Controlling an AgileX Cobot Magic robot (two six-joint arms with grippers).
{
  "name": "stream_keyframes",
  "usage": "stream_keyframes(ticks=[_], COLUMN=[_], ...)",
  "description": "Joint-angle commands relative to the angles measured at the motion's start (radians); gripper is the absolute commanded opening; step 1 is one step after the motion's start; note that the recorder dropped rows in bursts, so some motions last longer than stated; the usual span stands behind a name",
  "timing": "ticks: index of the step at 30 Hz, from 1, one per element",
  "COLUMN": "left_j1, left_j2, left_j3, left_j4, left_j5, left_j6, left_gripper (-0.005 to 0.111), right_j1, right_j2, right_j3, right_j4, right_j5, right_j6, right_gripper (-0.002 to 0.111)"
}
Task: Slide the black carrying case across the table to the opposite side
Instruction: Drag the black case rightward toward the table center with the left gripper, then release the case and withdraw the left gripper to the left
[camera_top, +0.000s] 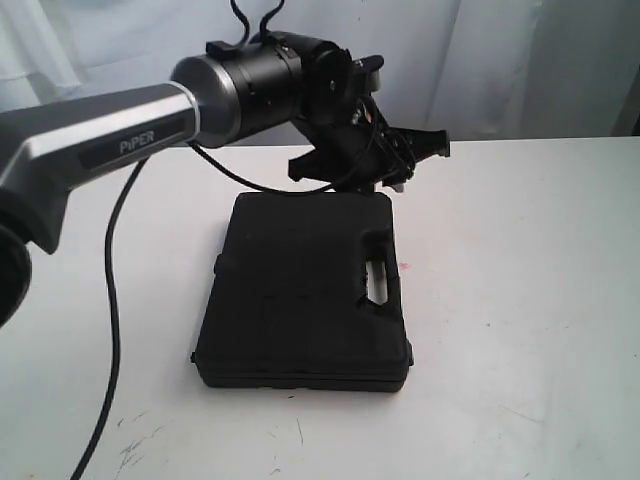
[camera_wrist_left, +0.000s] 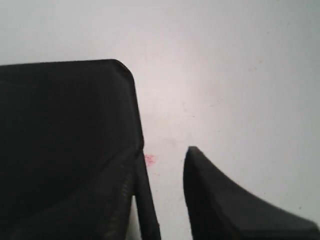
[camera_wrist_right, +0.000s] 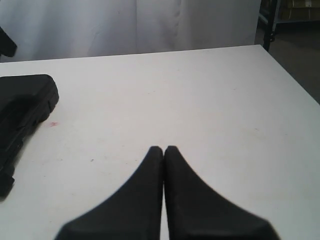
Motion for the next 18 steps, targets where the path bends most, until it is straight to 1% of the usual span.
stream_keyframes(ticks=[1, 2, 6, 9, 12, 15, 18], left_j1=[0.002, 0.002, 0.002, 0.002, 0.002, 0.002, 0.002], left_j2=[-0.068, -0.076, -0.107, -0.15, -0.213, -0.3, -0.394], left_j3=[-0.008, -0.008, 0.001, 0.056, 0.155, 0.289, 0.455], left_j4=[0.11, 0.129, 0.231, 0.291, 0.329, 0.37, 0.418], left_j5=[0.097, 0.113, 0.181, 0.169, 0.099, -0.006, -0.128], left_j6=[0.03, 0.044, 0.072, 0.067, 0.045, -0.002, -0.064], left_gripper=[0.006, 0.0, 0.0, 0.0, 0.0, 0.0, 0.0], right_j1=[-0.004, -0.004, -0.004, -0.004, -0.004, -0.004, -0.004], right_j2=[-0.006, -0.006, -0.006, -0.006, -0.006, -0.006, -0.006], right_j3=[0.003, 0.003, 0.003, 0.003, 0.003, 0.003, 0.003], right_j4=[0.008, 0.008, 0.008, 0.008, 0.008, 0.008, 0.008], right_j5=[-0.012, -0.012, -0.012, -0.012, -0.012, -0.012, -0.012], right_j6=[-0.003, -0.003, -0.003, -0.003, -0.003, -0.003, -0.003], right_gripper=[0.0, 0.0, 0.0, 0.0, 0.0, 0.0, 0.0])
